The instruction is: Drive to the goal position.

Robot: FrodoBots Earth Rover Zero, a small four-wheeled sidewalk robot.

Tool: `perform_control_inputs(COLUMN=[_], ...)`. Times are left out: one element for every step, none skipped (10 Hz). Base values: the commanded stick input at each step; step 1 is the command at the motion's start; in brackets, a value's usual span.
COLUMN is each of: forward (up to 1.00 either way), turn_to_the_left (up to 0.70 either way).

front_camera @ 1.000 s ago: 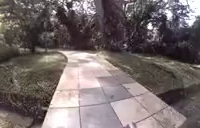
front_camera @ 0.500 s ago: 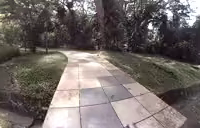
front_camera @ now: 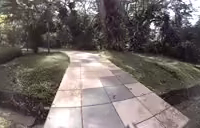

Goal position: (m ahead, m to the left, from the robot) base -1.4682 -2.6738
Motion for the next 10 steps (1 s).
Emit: perform_control_inputs(forward=[0.00,0.02,0.08,0.47,1.00,1.00,1.00,1.00,1.00,1.00], turn_to_the_left=[0.00,0.00,0.00,0.00,0.00,0.00,0.00,0.00,0.00,0.00])
